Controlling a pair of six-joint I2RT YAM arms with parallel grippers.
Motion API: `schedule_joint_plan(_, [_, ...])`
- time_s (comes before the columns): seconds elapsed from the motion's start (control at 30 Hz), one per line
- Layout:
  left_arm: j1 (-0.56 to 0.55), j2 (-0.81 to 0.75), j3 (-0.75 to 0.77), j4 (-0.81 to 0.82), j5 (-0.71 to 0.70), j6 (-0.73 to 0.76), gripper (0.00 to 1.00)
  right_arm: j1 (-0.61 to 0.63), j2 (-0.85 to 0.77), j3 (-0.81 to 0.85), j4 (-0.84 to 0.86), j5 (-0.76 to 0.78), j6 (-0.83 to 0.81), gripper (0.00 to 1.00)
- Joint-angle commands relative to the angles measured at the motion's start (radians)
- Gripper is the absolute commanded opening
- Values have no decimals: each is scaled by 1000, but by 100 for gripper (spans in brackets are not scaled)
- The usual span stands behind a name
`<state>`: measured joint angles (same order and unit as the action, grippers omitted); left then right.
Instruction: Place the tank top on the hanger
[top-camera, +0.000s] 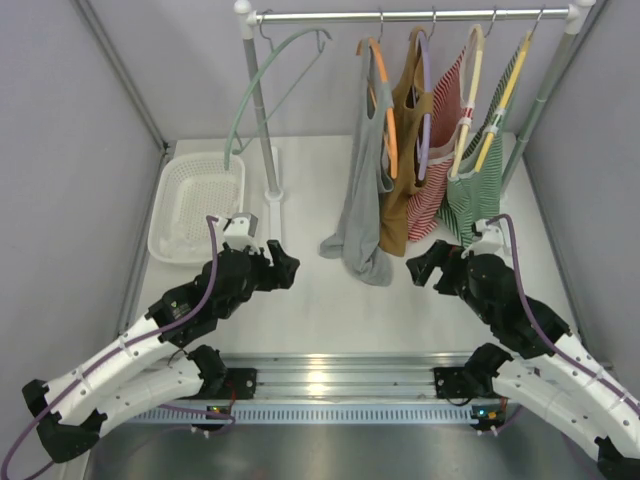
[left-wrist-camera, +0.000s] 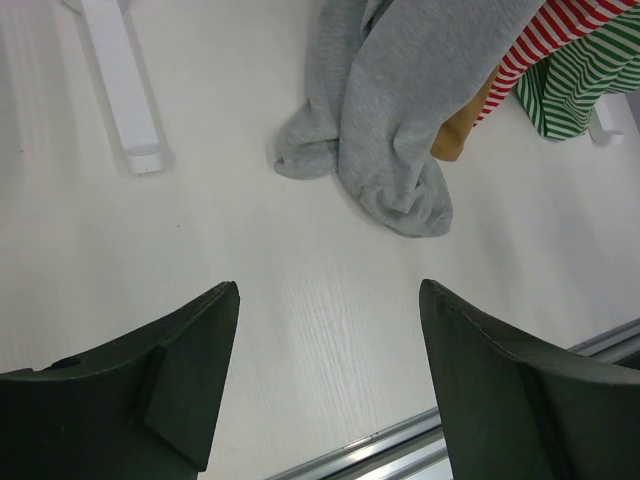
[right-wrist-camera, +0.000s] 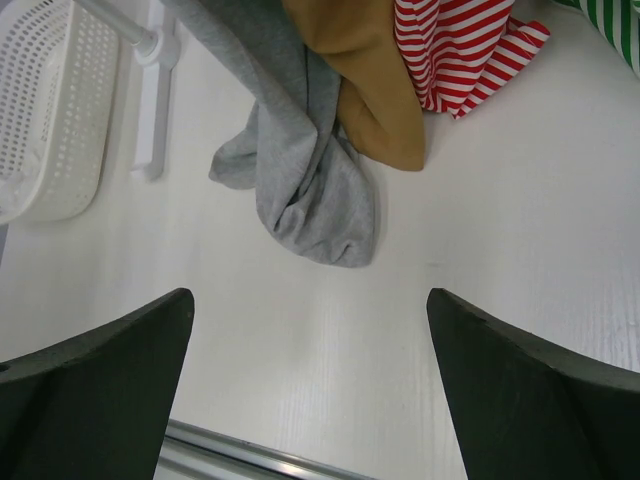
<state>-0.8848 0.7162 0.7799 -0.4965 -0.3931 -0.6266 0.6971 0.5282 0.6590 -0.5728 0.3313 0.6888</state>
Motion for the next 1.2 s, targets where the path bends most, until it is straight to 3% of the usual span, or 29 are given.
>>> schedule_joint_plan(0.0, [1,0,32,4,-24,2,78,-11,-2,-9,19,-1,-9,100])
schedule_joint_plan(0.2, [1,3,41,-8,-59,1,79,-11,27,1,2,-6,-29,100])
schedule_joint_plan(0.4, [1,38,87,-57,-190,-18,82,-10,42,-1,17,-15,-60,100])
schedule_joint_plan(0.6, [38,201,222,-175,-366,-33,86,-10,96,19,37,-63,-89,100])
schedule_joint_plan(0.73, [182,356,308,-200,-287,-19,85,-10,131,21,54,-119,-91,100])
schedule_joint_plan(1.17, [664,492,257,-96,-90,-8,83,-10,168,8,90,-224,-89,100])
